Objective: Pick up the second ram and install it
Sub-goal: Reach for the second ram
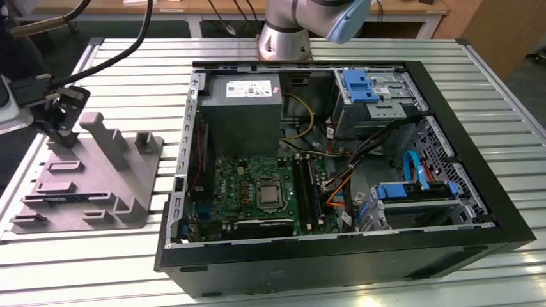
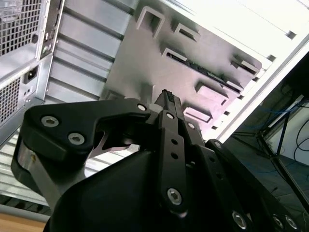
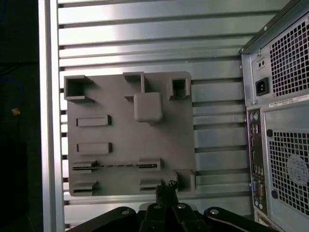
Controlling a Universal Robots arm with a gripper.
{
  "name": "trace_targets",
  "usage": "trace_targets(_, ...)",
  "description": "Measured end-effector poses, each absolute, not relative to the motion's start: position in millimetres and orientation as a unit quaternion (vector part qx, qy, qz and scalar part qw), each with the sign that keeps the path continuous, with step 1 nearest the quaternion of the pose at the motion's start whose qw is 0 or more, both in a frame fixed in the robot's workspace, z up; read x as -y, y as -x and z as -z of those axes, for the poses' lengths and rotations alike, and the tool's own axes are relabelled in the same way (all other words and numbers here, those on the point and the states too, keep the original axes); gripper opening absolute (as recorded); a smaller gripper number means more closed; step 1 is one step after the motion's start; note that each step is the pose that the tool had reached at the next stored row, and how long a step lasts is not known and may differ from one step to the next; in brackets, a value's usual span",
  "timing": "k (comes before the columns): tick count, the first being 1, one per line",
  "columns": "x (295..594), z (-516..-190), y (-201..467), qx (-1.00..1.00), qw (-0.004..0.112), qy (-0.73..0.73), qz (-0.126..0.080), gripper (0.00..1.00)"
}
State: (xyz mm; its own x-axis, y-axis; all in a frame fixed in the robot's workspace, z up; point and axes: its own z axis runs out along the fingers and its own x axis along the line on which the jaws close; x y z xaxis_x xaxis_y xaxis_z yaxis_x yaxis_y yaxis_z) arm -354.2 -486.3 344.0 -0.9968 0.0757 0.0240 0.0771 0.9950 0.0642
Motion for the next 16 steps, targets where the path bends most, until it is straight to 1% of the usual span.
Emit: trace_targets(16, 491.1, -314.8, 377.8, 0.999, 0.011, 0.038, 0.033, 0.1)
